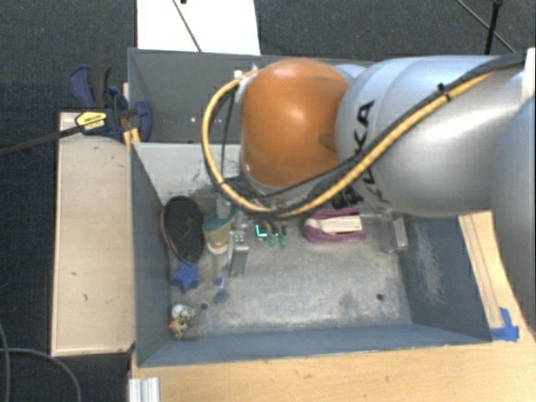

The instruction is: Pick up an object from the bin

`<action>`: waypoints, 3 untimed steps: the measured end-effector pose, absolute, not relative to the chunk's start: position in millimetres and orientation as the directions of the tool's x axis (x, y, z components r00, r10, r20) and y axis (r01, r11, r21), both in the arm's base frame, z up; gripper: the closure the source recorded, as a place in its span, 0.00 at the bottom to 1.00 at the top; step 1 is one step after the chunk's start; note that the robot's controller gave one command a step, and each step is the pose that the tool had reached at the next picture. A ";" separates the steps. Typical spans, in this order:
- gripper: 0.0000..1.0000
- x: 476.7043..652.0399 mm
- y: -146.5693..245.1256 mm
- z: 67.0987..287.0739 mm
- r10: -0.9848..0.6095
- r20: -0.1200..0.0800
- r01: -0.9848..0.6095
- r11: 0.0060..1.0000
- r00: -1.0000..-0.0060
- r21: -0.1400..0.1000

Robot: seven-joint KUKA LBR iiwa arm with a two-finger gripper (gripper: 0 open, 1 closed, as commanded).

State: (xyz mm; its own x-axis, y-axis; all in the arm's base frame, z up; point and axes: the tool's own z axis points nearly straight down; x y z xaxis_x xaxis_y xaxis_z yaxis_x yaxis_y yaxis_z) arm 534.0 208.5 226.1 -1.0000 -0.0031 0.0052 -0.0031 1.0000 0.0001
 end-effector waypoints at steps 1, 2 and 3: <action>0.00 576.1 186.5 126.4 -0.406 0.001 -0.406 0.914 -0.914 0.000; 0.00 591.3 158.1 78.8 -0.650 -0.011 -0.650 0.760 -0.760 -0.002; 1.00 592.6 155.6 79.6 -0.644 -0.011 -0.644 0.765 -0.765 -0.006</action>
Offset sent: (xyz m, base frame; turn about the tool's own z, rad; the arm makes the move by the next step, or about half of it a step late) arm 0.0418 -0.0214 -0.0988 -0.4161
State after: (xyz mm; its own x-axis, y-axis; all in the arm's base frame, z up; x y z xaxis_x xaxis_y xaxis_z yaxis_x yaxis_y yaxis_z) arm 592.6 155.6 79.6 -0.7647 -0.6443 -0.0113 -0.6443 0.7647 -0.0064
